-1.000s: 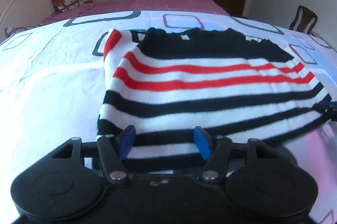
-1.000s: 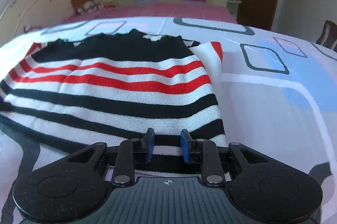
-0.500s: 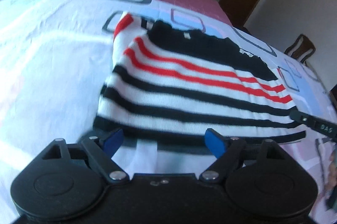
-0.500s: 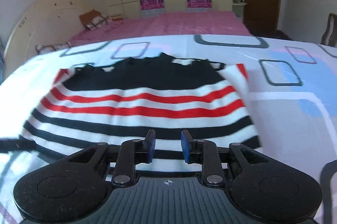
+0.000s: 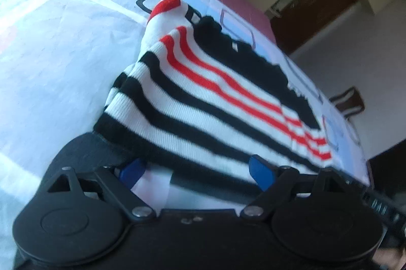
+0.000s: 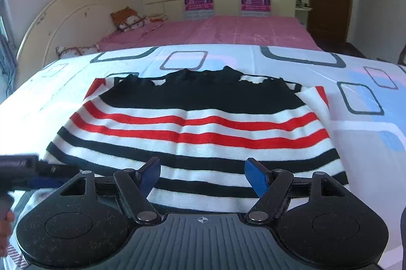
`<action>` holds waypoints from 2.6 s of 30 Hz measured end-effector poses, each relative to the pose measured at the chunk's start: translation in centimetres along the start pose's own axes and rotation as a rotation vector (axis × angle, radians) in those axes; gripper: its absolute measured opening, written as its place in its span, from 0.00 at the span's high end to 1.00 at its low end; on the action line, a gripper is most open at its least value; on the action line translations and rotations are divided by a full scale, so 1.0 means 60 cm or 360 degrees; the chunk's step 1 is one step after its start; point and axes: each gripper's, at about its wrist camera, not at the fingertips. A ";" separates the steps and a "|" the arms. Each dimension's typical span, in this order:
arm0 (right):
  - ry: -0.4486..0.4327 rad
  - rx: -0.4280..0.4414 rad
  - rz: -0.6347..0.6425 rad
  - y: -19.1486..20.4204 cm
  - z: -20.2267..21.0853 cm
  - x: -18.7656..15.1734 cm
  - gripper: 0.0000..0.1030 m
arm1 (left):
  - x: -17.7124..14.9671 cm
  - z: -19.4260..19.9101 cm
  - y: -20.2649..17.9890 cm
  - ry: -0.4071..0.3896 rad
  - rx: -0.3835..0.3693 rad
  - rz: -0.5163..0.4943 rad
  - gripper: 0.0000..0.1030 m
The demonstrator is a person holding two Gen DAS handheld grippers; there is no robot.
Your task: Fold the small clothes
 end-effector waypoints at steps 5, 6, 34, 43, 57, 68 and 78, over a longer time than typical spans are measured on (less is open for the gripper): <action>0.0011 0.0028 0.0032 0.008 -0.029 0.025 0.63 | 0.014 -0.004 0.030 -0.0198 -0.0121 0.0187 0.20; 0.0015 0.0048 0.0029 0.010 -0.042 0.030 0.63 | 0.016 -0.006 0.033 -0.0238 -0.0122 0.0197 0.25; -0.0065 0.0225 0.0115 -0.002 -0.133 0.021 0.71 | 0.052 -0.026 -0.117 -0.0640 0.0008 -0.0207 0.84; -0.0092 0.0146 -0.0209 -0.155 -0.078 0.030 0.71 | 0.033 -0.123 -0.297 -0.0385 -0.0186 -0.0721 0.84; -0.0096 0.0021 -0.0576 -0.360 -0.005 0.006 0.43 | -0.181 -0.293 -0.391 0.0272 -0.0207 -0.1379 0.34; 0.0197 0.0340 -0.0596 -0.309 -0.064 0.001 0.47 | -0.140 -0.142 -0.349 0.0167 -0.0295 -0.1204 0.30; 0.0278 0.0347 -0.0709 -0.306 -0.127 0.009 0.48 | -0.043 -0.142 -0.286 -0.0002 -0.0054 -0.0985 0.31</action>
Point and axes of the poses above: each gripper's, at about its wrist camera, not at the fingertips, and z roughly against the way its jaws point, y to its left, x to its top, and after that the axes turned 15 degrees about -x, right-handed
